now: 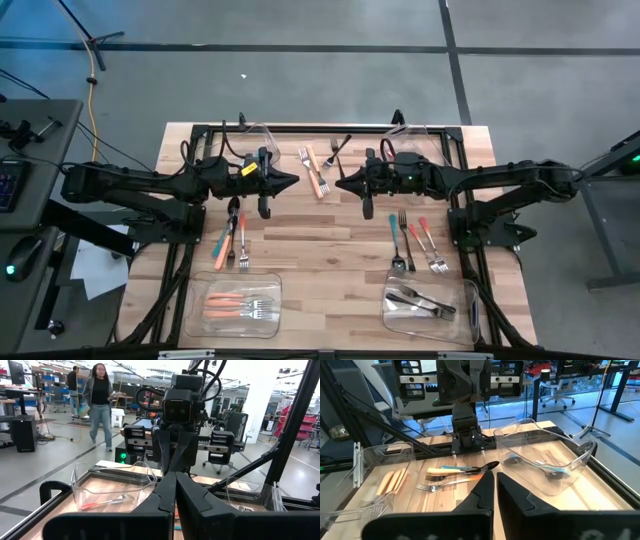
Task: Sort silverware by color (type)
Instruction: Put the orange fork into the top right transparent bin
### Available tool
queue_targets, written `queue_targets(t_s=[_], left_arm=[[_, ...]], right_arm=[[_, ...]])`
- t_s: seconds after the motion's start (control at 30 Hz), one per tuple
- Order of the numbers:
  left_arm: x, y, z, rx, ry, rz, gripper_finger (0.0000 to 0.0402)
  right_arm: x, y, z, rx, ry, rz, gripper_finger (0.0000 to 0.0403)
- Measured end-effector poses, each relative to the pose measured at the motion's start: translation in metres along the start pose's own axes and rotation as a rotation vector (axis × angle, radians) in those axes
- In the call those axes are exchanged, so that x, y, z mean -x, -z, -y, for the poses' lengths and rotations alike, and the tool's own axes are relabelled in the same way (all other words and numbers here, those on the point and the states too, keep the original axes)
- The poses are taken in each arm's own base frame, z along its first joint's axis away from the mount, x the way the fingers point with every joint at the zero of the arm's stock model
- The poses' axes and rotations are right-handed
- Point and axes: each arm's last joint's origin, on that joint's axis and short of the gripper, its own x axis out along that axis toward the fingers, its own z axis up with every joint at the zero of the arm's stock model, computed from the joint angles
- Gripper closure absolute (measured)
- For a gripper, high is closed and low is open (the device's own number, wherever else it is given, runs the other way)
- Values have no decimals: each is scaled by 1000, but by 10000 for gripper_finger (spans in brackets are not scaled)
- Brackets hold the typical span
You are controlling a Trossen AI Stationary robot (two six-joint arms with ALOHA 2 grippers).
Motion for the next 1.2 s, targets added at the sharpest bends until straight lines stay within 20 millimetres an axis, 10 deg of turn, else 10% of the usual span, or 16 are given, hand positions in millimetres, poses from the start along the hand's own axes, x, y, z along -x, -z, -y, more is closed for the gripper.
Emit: queue_targets(t_s=[1.2], left_arm=[[0,0,0,0,1,0,401]], right_arm=[[0,2,-4,2,-130,-25,403]])
